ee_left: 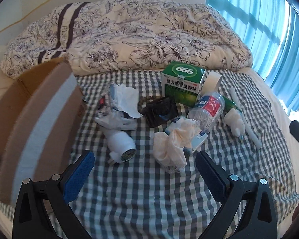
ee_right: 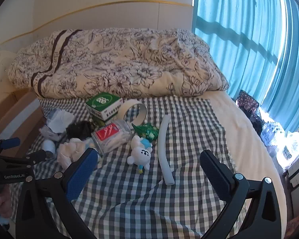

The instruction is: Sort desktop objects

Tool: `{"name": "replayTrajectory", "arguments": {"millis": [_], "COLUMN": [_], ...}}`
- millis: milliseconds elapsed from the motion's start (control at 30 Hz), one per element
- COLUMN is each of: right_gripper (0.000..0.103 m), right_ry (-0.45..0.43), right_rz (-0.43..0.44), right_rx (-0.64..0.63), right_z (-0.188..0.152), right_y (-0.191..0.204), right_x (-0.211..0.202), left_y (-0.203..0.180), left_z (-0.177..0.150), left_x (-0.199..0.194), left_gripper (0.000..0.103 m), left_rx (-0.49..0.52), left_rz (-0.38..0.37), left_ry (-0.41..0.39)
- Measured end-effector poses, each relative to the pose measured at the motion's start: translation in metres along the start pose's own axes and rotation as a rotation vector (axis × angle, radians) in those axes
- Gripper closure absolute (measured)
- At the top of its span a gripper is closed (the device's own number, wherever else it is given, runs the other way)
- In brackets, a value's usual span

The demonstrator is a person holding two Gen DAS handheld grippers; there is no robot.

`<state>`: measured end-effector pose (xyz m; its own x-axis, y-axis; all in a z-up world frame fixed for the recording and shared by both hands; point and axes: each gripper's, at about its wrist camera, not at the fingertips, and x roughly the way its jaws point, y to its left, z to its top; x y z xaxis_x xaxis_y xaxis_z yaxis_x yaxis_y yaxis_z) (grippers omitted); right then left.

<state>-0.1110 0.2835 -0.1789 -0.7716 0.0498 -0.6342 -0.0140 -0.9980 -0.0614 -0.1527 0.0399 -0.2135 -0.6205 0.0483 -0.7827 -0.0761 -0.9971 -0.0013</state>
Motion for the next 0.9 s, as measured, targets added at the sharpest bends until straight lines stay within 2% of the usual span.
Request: {"name": "replayTrajectory", "arguments": {"millis": [233, 333, 400, 433, 533, 700, 733, 867, 900], "right_gripper": [0.0, 0.007, 0.023, 0.026, 0.028, 0.028, 0.028, 0.04, 0.041], "right_ry": [0.06, 0.091, 0.113, 0.122, 0.135, 0.148, 0.154, 0.193, 0.199], "right_rz": [-0.029, -0.043, -0.024, 0.005, 0.074, 0.101, 0.101, 0.13, 0.121], "right_rx": [-0.011, -0.009, 0.008, 0.024, 0.034, 0.005, 0.006, 0.05, 0.05], "right_z": [-0.015, -0.02, -0.021, -0.021, -0.018, -0.016, -0.016, -0.016, -0.017], "right_y": [-0.005, -0.011, -0.015, -0.016, -0.009, 0.011, 0.013, 0.012, 0.012], "right_x": [0.044, 0.06, 0.07, 0.076, 0.088, 0.106, 0.111, 0.13, 0.134], "left_y": [-0.009, -0.012, -0.015, -0.016, -0.023, -0.025, -0.024, -0.024, -0.023], "left_z": [-0.001, -0.003, -0.004, -0.005, -0.006, -0.009, -0.01, -0.013, -0.013], "left_x": [0.038, 0.053, 0.063, 0.068, 0.074, 0.092, 0.095, 0.099, 0.1], "left_gripper": [0.0, 0.0, 0.006, 0.007, 0.008, 0.027, 0.028, 0.031, 0.034], "left_rx": [0.009, 0.007, 0.009, 0.011, 0.042, 0.023, 0.012, -0.007, -0.012], "left_rz": [-0.033, -0.049, -0.051, -0.053, -0.055, -0.098, -0.11, -0.138, -0.147], "left_ry": [0.03, 0.036, 0.046, 0.047, 0.021, 0.065, 0.068, 0.055, 0.054]}}
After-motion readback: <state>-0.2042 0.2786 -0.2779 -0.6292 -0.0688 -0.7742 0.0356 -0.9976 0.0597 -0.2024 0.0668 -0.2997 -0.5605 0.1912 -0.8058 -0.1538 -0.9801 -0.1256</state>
